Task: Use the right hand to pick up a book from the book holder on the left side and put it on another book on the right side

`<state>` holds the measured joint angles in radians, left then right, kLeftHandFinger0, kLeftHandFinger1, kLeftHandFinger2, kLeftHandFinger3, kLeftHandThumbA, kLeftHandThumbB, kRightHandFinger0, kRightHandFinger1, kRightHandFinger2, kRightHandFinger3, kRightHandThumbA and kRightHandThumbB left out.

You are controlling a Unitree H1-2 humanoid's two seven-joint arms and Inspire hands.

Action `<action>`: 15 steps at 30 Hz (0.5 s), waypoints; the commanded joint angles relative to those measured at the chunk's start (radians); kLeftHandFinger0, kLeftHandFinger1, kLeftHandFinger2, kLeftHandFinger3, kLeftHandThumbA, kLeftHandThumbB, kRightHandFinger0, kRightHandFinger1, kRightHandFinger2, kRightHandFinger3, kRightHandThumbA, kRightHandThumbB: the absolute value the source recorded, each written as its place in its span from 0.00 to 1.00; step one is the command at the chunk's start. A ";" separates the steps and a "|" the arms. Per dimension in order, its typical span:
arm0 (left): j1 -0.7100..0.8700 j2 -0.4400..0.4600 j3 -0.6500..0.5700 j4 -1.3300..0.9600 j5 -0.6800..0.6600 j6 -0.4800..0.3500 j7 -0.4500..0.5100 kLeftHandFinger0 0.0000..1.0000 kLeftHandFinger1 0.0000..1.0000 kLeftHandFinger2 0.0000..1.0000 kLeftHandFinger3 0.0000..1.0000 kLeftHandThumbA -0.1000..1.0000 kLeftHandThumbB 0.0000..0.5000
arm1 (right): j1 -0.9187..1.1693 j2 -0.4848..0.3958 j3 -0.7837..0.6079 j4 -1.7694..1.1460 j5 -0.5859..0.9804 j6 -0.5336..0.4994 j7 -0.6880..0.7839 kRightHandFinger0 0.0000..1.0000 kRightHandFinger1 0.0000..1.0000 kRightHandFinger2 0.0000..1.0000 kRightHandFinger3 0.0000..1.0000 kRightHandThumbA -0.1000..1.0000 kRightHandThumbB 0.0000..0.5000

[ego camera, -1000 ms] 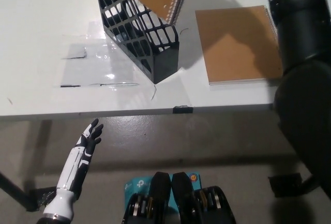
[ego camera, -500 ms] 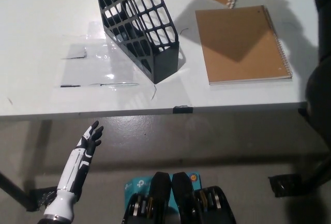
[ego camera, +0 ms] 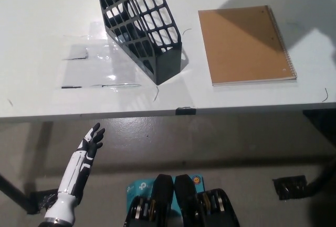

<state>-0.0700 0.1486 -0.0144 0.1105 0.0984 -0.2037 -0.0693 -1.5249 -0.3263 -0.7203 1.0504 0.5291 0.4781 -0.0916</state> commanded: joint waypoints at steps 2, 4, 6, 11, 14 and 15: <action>-0.004 0.018 0.008 -0.027 -0.018 -0.064 -0.004 1.00 1.00 1.00 1.00 1.00 0.35 | -0.255 -0.142 0.061 -0.003 0.097 -0.008 0.118 0.00 0.25 0.69 1.00 0.00 0.16; -0.002 0.016 0.008 -0.024 -0.011 -0.072 0.001 1.00 1.00 1.00 1.00 1.00 0.34 | -0.223 -0.129 0.075 -0.006 0.100 -0.008 0.118 0.00 0.22 0.67 1.00 0.00 0.08; -0.002 0.014 0.008 -0.026 -0.009 -0.071 0.002 1.00 1.00 1.00 1.00 1.00 0.34 | -0.203 -0.123 0.088 0.010 0.094 -0.008 0.113 0.00 0.24 0.71 1.00 0.00 0.12; 0.000 0.010 0.012 -0.043 -0.006 -0.053 0.007 1.00 1.00 1.00 1.00 1.00 0.33 | -0.166 -0.106 0.101 0.063 0.094 -0.008 0.146 0.00 0.32 0.69 1.00 0.00 0.10; -0.005 0.011 0.016 -0.045 -0.015 -0.051 0.002 1.00 1.00 1.00 1.00 1.00 0.32 | -0.140 -0.095 0.120 0.068 0.061 -0.008 0.170 0.00 0.34 0.70 1.00 0.00 0.15; -0.005 0.010 0.017 -0.046 -0.019 -0.047 0.001 1.00 1.00 1.00 1.00 1.00 0.32 | -0.133 -0.091 0.126 0.076 0.056 -0.008 0.168 0.00 0.33 0.70 1.00 0.00 0.14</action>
<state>-0.0695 0.1487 -0.0035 0.1006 0.0971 -0.2128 -0.0691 -1.5272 -0.3931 -0.6134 1.1487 0.5394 0.4780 -0.0334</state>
